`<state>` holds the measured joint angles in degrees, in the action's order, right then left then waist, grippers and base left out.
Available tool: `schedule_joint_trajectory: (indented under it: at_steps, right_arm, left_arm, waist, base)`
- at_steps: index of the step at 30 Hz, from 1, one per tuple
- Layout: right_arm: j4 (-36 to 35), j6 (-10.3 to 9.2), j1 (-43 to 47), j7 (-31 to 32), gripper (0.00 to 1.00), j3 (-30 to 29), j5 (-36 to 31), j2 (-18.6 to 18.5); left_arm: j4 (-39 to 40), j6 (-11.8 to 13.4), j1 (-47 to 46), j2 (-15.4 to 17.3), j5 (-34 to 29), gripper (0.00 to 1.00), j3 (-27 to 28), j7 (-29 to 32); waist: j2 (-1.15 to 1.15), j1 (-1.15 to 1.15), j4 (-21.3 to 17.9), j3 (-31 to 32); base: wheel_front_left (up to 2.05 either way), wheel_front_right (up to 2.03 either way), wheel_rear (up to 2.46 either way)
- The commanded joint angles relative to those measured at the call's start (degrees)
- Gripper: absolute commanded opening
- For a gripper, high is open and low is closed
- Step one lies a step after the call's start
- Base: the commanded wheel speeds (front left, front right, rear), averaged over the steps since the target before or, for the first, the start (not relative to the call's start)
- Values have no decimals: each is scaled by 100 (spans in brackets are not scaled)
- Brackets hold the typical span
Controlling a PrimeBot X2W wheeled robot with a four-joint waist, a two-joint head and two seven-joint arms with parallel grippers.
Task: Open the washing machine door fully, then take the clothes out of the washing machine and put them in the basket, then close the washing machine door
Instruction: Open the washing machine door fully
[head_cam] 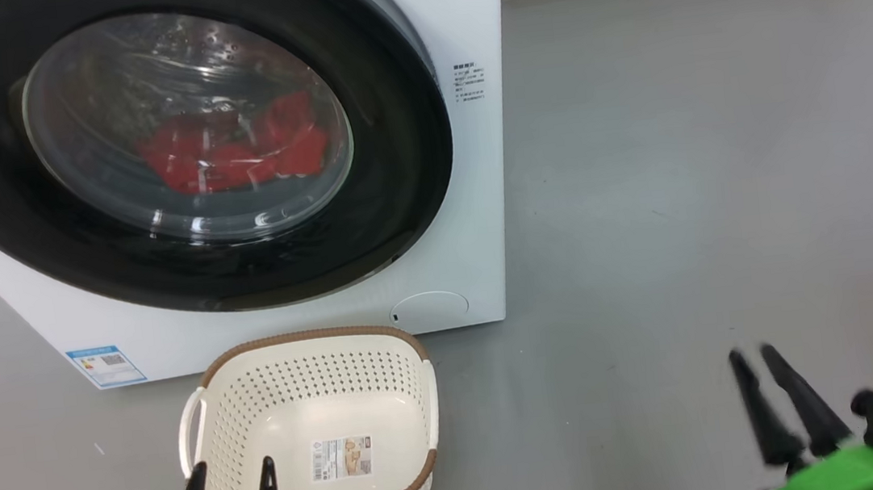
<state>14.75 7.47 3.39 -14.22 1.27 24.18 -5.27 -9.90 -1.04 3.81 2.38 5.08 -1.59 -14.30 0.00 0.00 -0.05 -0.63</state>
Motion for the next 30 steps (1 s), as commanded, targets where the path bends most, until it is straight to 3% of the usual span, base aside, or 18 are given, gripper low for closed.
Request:
schedule_joint_trajectory:
  at_steps: [1,10,18,30]
  right_arm:
    - [-198,2,-379,-78,0,187,109,-112]
    - [-335,2,-1472,-78,0,484,864,-117]
    - [-307,2,-2671,-78,0,429,1135,-203]
    - [513,2,-4334,-78,0,718,1944,-610]
  left_arm:
    - [140,-7,-87,50,22,100,156,-70]
    - [159,-26,-229,50,48,100,-21,-70]
    - [194,-43,-480,50,69,100,-163,-70]
    - [259,-60,-942,50,133,100,-345,-70]
  waist:
    - [0,0,9,-17]
    - [0,0,190,-253]
    - [0,0,447,-612]
    - [0,0,852,-1231]
  base:
    - [0,0,0]
    - [0,0,0]
    - [0,0,0]
    - [0,0,0]
